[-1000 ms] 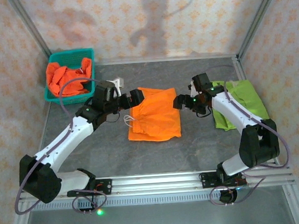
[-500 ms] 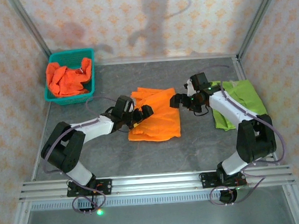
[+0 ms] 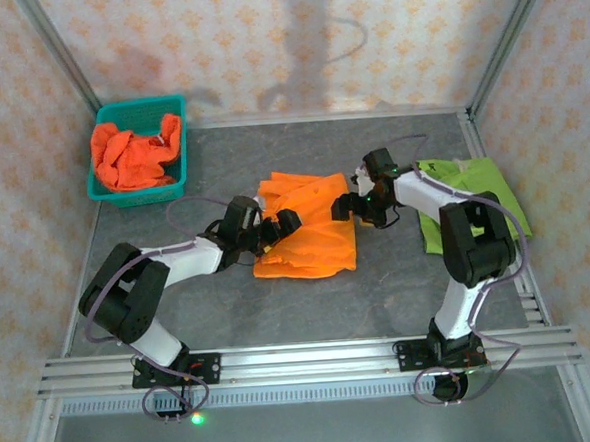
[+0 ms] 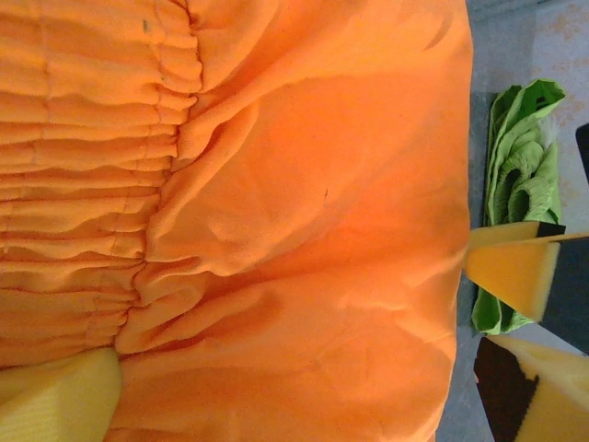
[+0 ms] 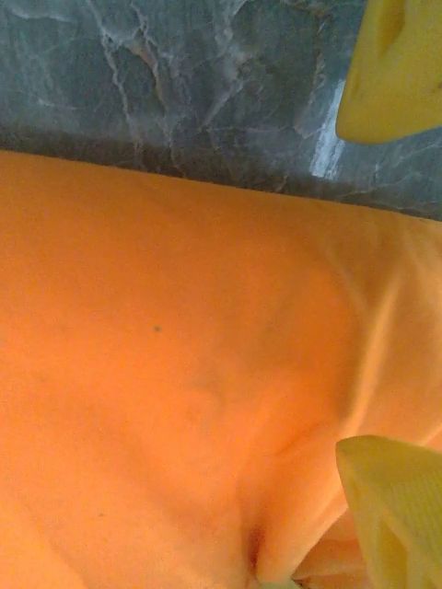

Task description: Fold and stack the shorts

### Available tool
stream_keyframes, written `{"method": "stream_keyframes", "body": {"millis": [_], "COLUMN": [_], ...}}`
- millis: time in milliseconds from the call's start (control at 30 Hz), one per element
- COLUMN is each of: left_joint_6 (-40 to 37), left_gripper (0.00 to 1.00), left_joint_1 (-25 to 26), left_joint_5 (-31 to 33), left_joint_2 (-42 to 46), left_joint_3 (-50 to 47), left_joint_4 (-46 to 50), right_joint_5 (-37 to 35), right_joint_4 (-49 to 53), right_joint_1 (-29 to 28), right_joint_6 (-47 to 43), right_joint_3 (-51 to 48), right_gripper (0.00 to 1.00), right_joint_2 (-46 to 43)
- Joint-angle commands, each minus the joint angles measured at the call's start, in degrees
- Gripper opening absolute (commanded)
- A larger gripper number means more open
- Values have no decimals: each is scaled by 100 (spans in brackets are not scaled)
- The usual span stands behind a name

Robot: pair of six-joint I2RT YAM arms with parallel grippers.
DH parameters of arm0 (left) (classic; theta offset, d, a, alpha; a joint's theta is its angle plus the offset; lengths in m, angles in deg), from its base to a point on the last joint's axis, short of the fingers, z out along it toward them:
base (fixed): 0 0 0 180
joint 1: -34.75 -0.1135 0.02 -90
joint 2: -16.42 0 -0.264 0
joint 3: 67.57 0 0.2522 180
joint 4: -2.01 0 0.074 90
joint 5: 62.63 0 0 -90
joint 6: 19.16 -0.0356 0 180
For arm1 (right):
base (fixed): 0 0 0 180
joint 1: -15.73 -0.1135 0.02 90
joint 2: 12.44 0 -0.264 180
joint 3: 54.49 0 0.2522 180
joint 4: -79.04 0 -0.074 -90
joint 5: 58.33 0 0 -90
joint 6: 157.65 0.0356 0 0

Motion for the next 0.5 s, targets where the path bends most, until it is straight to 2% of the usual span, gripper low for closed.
{"method": "stream_keyframes", "body": {"millis": [0, 333, 467], "left_joint_6": [-23, -21, -172], "left_gripper": [100, 100, 100], "left_joint_1": [51, 73, 76], "left_joint_5": [211, 339, 481], "left_joint_2": [-16, 540, 1073], "left_joint_3": [-179, -114, 0], "left_joint_4": [451, 582, 925], "right_joint_5": [188, 40, -150], "right_joint_4": [-206, -430, -392], "right_joint_1": [15, -58, -134], "right_joint_6": [50, 354, 391], "right_joint_3": [173, 265, 305], "right_gripper": [76, 48, 29], "right_joint_2": [191, 686, 800]}}
